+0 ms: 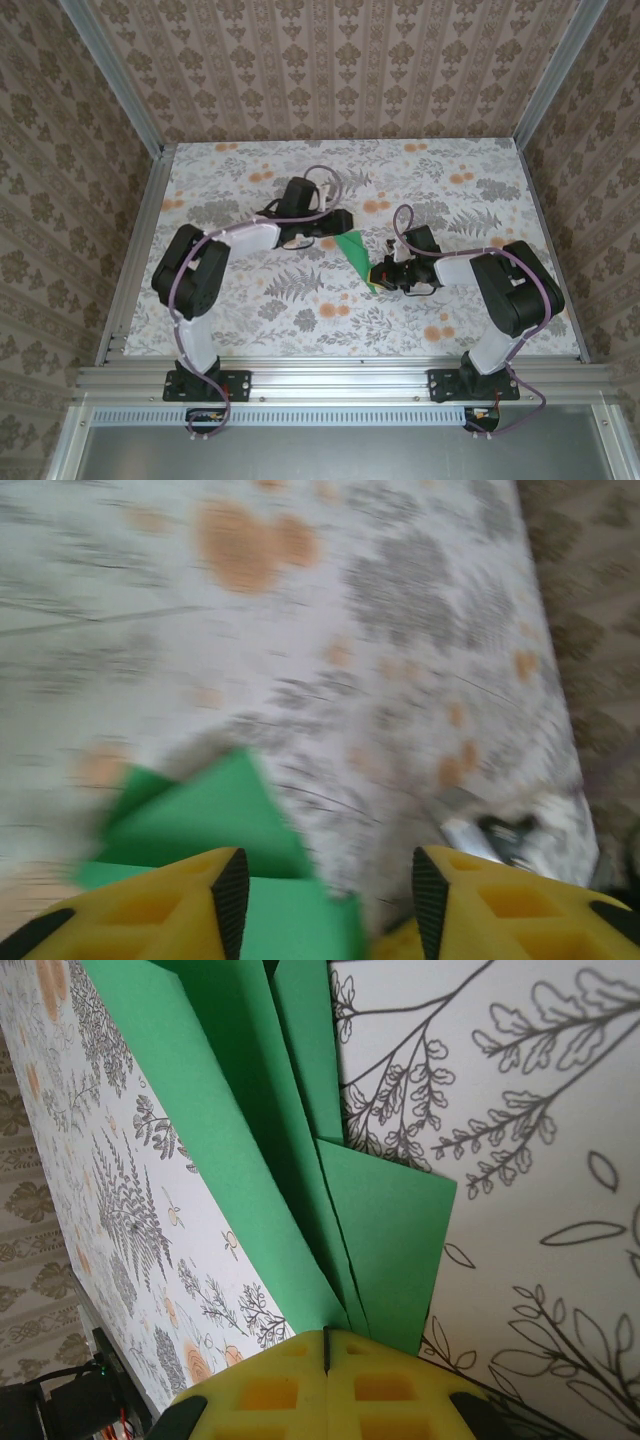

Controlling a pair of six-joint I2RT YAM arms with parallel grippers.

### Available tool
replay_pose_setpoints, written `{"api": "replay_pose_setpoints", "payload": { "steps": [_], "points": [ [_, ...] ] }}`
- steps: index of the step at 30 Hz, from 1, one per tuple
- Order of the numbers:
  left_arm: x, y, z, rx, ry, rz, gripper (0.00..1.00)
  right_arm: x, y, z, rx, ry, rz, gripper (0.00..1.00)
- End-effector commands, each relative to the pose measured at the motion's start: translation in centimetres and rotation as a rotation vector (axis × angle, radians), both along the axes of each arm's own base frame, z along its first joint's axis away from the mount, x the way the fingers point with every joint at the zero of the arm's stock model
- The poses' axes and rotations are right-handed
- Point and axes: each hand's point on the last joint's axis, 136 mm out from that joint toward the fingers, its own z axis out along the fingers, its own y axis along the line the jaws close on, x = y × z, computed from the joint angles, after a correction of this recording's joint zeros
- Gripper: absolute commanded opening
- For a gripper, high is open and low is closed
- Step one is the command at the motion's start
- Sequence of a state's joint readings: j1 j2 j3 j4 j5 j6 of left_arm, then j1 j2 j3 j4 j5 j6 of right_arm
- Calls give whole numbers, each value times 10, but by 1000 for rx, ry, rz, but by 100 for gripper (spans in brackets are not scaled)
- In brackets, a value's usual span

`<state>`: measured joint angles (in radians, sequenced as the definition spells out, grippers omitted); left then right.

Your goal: Fold a paper plane with a square sheet of paper (pick it up from the middle)

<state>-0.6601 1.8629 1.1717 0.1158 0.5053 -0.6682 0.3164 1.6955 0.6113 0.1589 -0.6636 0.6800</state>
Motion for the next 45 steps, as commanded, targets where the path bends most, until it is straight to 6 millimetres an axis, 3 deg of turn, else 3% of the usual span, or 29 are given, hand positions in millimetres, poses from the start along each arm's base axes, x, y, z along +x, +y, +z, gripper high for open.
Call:
{"api": "replay_pose_setpoints", "payload": {
  "steps": [1, 4, 8, 28, 34, 45],
  "points": [
    [-41, -20, -10, 53, 20, -67, 44, -31, -21, -46, -159, 148, -22, 0],
    [-59, -38, -27, 77, 59, -97, 35, -26, -18, -38, -143, 127, -24, 0],
    [-68, -42, -51, 58, 132, -53, 29, -22, -17, -31, -143, 112, -21, 0],
    [-85, -28, -77, 73, 133, -12, 30, -28, -23, -43, -179, 145, -28, 0],
    [-67, -15, -92, 107, 131, 38, 32, -31, -25, -44, -187, 153, -19, 0],
    [-29, 13, -100, 141, 125, 118, 33, -38, -29, -42, -208, 155, 2, 0]
  ]
}}
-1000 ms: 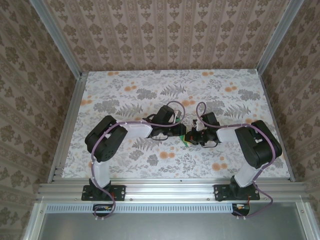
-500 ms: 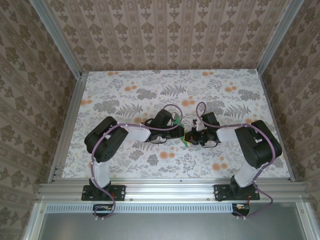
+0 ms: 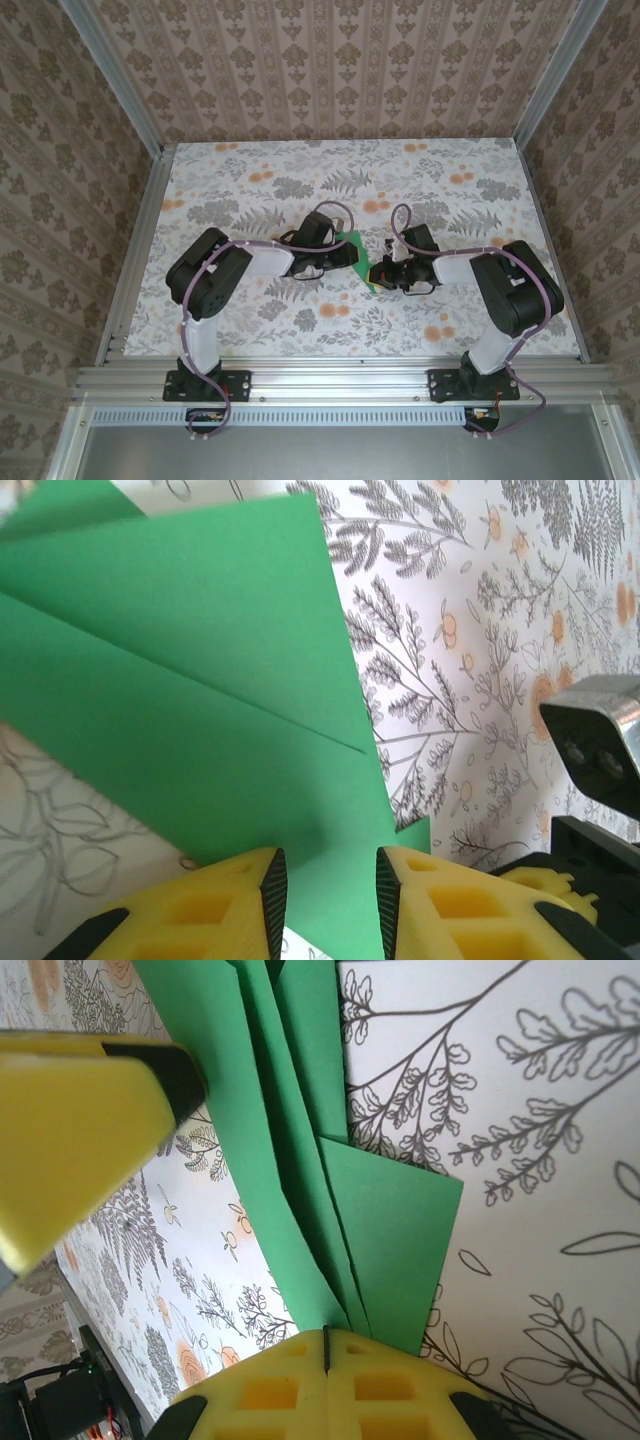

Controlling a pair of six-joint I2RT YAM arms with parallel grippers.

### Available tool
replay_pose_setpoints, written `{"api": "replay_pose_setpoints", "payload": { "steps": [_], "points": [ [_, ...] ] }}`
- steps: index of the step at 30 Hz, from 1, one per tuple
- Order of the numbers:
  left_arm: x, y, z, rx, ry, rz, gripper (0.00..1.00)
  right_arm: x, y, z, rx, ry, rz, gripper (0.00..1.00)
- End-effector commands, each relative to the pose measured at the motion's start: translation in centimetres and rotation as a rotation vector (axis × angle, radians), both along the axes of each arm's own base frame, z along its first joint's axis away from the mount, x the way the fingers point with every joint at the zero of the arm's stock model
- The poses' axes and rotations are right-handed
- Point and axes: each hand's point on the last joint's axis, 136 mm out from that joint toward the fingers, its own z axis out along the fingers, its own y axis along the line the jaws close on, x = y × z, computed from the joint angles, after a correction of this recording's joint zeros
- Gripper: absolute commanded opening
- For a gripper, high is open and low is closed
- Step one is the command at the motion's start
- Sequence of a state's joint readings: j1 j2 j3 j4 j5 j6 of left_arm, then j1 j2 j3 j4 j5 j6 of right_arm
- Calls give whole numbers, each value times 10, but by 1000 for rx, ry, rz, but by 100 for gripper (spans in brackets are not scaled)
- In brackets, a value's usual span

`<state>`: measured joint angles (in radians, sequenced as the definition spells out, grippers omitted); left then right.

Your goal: Fold a paper plane with a square sheet of paper (pick it up from the middle)

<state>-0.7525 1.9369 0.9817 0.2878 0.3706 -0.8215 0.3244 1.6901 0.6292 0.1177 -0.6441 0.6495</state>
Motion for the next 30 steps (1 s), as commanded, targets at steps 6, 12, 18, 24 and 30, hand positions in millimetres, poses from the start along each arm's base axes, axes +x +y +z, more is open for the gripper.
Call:
{"api": "replay_pose_setpoints", "payload": {
  "steps": [6, 12, 18, 24, 30],
  "points": [
    [28, 24, -16, 17, 17, 42, 35, -37, -26, -35, -165, 148, -10, 0],
    [44, 42, 31, -36, -46, 72, 41, -19, -4, 10, -38, 45, 13, 2],
    [33, 56, 75, -30, -112, 75, 49, 3, -2, 82, -53, -177, 21, 29],
    [10, 67, 80, -21, -102, 91, 56, 15, -35, 72, -268, -199, -14, 50],
    [-4, 68, 70, 5, -78, 91, 56, 21, -19, 59, -255, -184, 67, 51]
  ]
}}
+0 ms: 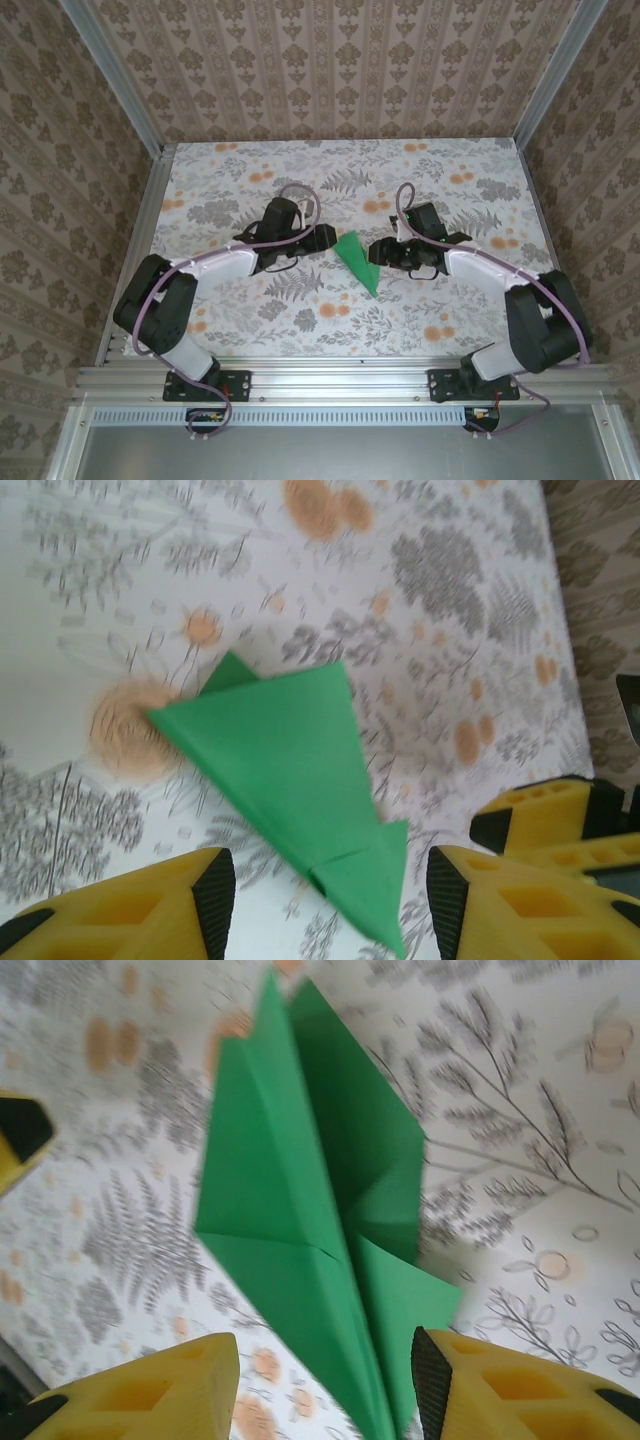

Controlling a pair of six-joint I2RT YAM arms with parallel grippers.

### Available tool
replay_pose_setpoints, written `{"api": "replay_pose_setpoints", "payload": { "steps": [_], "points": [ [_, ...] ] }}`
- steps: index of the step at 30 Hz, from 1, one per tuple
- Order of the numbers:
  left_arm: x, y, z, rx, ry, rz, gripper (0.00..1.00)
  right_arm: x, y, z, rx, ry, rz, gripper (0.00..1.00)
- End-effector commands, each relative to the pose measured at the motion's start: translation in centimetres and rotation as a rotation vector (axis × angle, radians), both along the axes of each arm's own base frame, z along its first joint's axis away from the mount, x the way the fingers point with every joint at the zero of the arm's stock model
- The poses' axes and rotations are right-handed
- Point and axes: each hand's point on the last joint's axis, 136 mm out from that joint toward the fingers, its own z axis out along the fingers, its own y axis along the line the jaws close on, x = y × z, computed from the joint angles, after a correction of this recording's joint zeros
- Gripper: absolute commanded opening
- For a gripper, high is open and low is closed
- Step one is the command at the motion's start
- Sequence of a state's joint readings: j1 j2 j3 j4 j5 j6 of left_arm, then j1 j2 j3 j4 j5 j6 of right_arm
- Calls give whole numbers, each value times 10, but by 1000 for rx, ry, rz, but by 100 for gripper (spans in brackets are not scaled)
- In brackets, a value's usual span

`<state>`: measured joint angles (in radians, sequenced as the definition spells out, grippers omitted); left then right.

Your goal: Fold a paper plane with a square sheet of paper (pick it up from the middle)

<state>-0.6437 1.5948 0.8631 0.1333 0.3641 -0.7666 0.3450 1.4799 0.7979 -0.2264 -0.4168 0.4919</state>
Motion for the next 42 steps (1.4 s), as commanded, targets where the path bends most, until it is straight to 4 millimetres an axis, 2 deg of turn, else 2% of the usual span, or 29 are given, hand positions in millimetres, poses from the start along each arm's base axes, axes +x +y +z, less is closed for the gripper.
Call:
{"api": "replay_pose_setpoints", "payload": {
  "steps": [1, 4, 8, 12, 16, 21, 27, 33, 38, 40, 42],
  "points": [
    [-8, 4, -7, 30, 24, 12, 56, -2, 4, -9, -54, 22, 59, 51],
    [-10, 2, -9, 35, 30, 12, 56, 2, 9, -21, -72, 46, 84, 51],
    [-11, 0, -8, 43, 34, 8, 56, 6, 16, -28, -88, 53, 111, 51],
    [-11, 1, -9, 52, 39, 7, 56, 11, 2, -32, -177, 40, 70, 53],
    [-14, 1, -11, 57, 44, 2, 56, 13, -9, -34, -219, 17, 40, 63],
    [-15, -2, -13, 60, 51, -4, 56, 6, 2, -46, -165, 76, 74, 64],
    [-15, -3, -16, 65, 59, -7, 56, -3, 24, -39, -96, 56, 140, 60],
    [-13, -2, -17, 69, 62, 5, 56, -7, 39, -30, -83, 22, 182, 51],
    [-12, 5, -19, 89, 59, 40, 56, -6, 41, -30, -177, -2, 189, 43],
    [-12, 8, -20, 96, 59, 53, 56, -7, 40, -34, -234, -10, 198, 34],
    [-12, 12, -21, 105, 57, 68, 56, -8, 38, -39, -298, -9, 208, 31]
  ]
}}
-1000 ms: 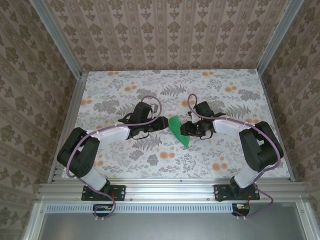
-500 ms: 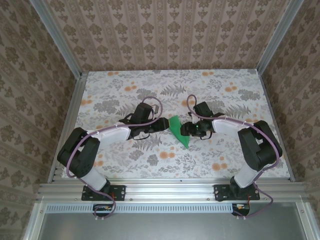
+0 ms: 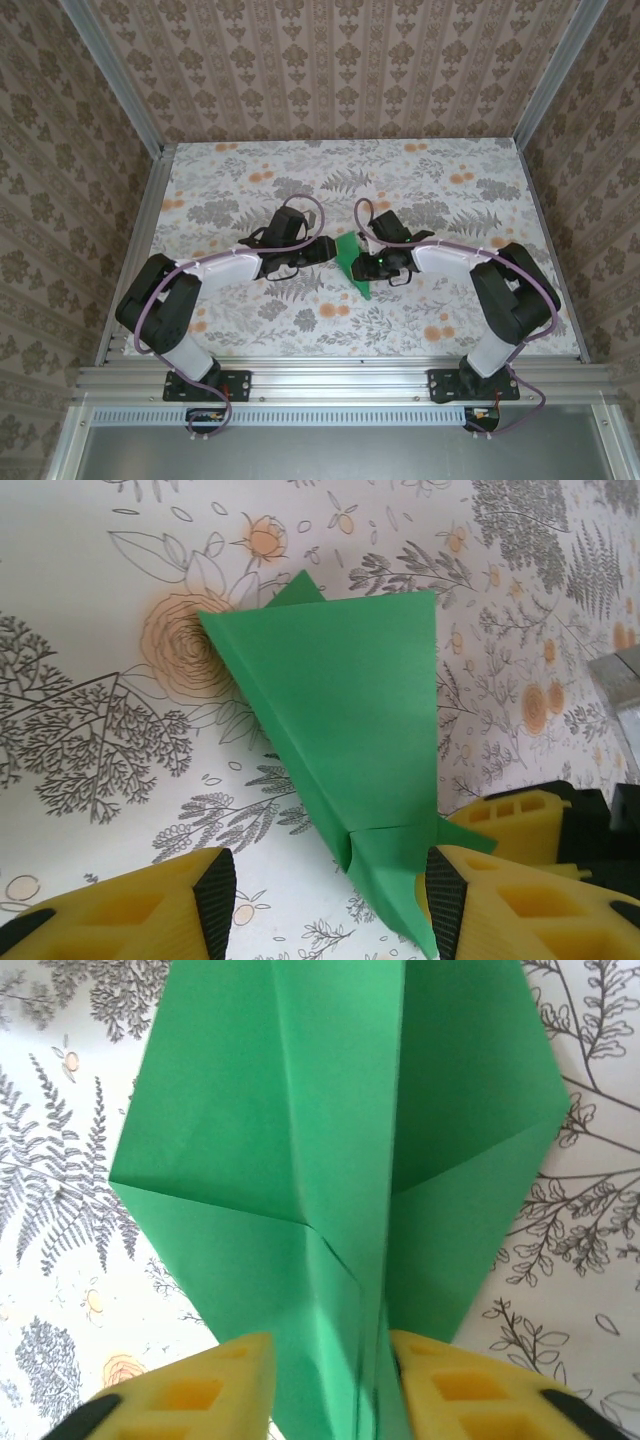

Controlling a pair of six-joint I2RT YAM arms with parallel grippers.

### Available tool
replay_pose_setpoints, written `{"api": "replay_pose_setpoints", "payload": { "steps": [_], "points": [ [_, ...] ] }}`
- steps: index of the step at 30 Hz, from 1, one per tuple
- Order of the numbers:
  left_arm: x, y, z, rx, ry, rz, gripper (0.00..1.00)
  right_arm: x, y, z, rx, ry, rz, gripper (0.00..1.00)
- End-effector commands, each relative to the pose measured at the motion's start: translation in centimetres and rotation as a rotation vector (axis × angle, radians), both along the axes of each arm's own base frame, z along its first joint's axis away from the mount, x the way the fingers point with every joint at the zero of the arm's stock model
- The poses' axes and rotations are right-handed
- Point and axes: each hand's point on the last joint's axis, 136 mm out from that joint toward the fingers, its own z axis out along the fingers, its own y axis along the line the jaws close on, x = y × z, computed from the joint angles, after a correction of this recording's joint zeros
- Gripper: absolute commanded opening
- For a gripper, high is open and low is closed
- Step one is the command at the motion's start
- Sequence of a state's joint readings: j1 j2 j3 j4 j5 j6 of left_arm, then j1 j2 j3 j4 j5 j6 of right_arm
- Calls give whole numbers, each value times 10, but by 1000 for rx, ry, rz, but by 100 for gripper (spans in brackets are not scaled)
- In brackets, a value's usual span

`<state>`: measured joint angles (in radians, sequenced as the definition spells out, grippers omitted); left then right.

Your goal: Fold a paper plane with a square sheet of paper (pick it up from the middle)

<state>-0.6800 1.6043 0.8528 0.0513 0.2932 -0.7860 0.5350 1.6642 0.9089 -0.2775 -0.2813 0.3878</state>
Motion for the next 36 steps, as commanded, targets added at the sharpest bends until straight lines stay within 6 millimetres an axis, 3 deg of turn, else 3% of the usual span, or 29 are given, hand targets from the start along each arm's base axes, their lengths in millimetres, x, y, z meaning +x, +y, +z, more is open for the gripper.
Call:
{"api": "replay_pose_setpoints", "payload": {
  "steps": [1, 5, 16, 24, 27, 33, 36],
  "points": [
    [3, 8, 5, 17, -13, 45, 56, 5, -7, -2, -139, -35, 14, 29],
    [4, 19, 3, 36, -18, 94, 55, 2, 0, -8, -233, -55, 57, 22],
    [1, 61, 1, 79, -28, 258, 55, 3, 36, -12, -357, -76, 92, 30],
    [-4, 83, -4, 91, -20, 332, 55, 8, 44, -24, -495, -50, 97, 24],
    [-6, 91, -5, 96, -16, 356, 56, 11, 43, -18, -550, -64, 109, 19],
    [-8, 99, -2, 95, -17, 374, 56, 13, 26, 25, -621, -124, 155, 12],
    [-9, 98, -1, 87, -13, 369, 56, 10, 19, 35, -641, -124, 175, 7]
  ]
}}
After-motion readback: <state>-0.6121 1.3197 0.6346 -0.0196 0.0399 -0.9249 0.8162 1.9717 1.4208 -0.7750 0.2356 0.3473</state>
